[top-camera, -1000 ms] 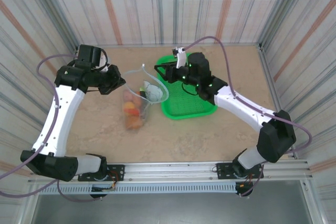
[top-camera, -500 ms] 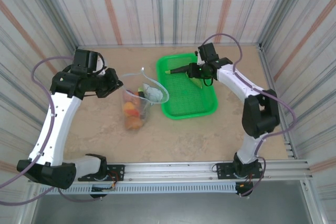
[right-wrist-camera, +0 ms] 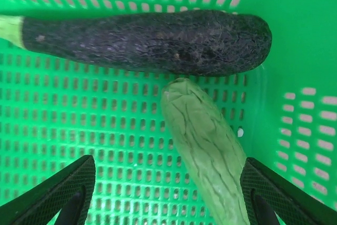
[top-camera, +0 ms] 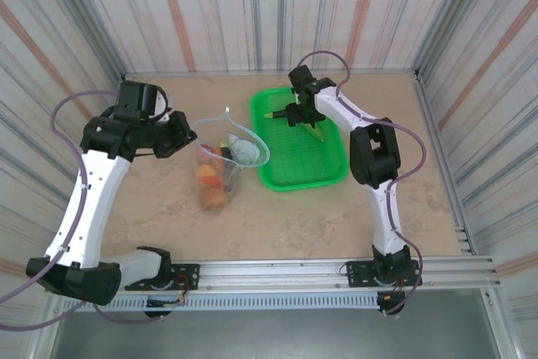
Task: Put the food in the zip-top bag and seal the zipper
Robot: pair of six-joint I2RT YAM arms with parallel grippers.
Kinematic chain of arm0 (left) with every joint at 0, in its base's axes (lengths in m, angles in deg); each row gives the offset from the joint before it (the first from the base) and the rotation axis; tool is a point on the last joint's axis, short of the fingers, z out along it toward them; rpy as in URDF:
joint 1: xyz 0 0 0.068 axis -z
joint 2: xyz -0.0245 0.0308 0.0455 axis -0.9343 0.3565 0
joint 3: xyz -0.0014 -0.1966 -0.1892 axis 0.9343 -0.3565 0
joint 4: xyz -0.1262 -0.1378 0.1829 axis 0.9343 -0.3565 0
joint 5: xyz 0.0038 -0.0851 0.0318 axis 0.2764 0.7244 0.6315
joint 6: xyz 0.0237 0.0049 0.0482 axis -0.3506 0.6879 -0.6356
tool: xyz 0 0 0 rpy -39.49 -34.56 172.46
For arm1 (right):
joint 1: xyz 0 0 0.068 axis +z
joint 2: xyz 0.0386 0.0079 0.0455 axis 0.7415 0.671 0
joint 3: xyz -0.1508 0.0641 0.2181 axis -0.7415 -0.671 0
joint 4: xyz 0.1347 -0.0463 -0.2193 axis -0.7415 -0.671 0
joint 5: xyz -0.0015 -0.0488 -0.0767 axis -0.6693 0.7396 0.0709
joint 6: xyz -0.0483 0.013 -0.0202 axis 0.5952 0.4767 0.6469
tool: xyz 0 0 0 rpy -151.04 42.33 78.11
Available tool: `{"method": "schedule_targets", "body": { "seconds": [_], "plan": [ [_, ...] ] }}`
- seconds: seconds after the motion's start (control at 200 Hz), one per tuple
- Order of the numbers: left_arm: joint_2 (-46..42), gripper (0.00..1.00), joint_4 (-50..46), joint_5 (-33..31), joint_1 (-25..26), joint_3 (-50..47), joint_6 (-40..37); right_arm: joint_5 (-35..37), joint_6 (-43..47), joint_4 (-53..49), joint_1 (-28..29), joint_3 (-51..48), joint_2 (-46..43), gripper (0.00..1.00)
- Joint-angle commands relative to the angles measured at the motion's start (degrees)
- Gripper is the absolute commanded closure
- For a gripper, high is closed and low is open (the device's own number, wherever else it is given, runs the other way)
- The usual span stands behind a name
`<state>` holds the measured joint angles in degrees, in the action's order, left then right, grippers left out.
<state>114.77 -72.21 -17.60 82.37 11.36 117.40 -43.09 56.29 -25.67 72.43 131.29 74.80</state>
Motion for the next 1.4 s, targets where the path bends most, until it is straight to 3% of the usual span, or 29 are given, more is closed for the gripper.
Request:
{"method": "schedule_targets", "body": {
  "seconds": [0.0, 0.215, 0.446, 0.606, 0.827, 0.917, 1.127, 1.247, 1.398],
  "plan": [
    [-1.13, 1.0, 0.52, -0.31, 0.33, -0.11, -1.49, 0.42, 1.73, -4.52, -1.3, 2.25, 2.42, 0.23],
    [-0.85, 1.0, 0.62, -0.57, 0.3, -0.41, -1.29, -0.52, 2.56, -6.45, -0.87, 5.79, 6.62, 0.29],
    [-0.69, 1.0, 0.6, -0.68, 0.37, -0.2, -1.08, -0.78, 2.16, -5.19, -0.51, 4.33, 6.06, 0.55],
    [-0.5, 1.0, 0.25, -1.16, 0.32, 0.11, -0.91, -0.76, 2.11, -3.57, -0.54, 2.42, 3.41, 0.66],
    [-0.39, 1.0, 0.16, -0.79, 0.37, 0.37, -0.3, -6.29, -1.42, -0.14, -0.84, -2.9, -5.82, 0.68],
    [-0.4, 1.0, -0.18, -1.09, 0.36, 0.51, -0.04, -10.39, -3.91, 5.19, -0.54, -9.37, -13.29, 0.68],
    [-0.44, 1.0, -0.61, -1.14, 0.34, 0.68, 0.7, -10.96, -5.7, 18.04, 3.76, -20.27, -30.29, 0.73],
    [-0.39, 1.0, -0.8, -1.22, 0.32, 0.94, 1.06, -18.85, -11.72, 30.78, 4.62, -28.06, -38.16, 0.73],
    [-0.3, 1.0, -1.06, -1.5, 0.28, 1.34, 1.41, -23.79, -17.15, 51.66, 8.16, -38.23, -44.72, 0.74]
  ]
}}
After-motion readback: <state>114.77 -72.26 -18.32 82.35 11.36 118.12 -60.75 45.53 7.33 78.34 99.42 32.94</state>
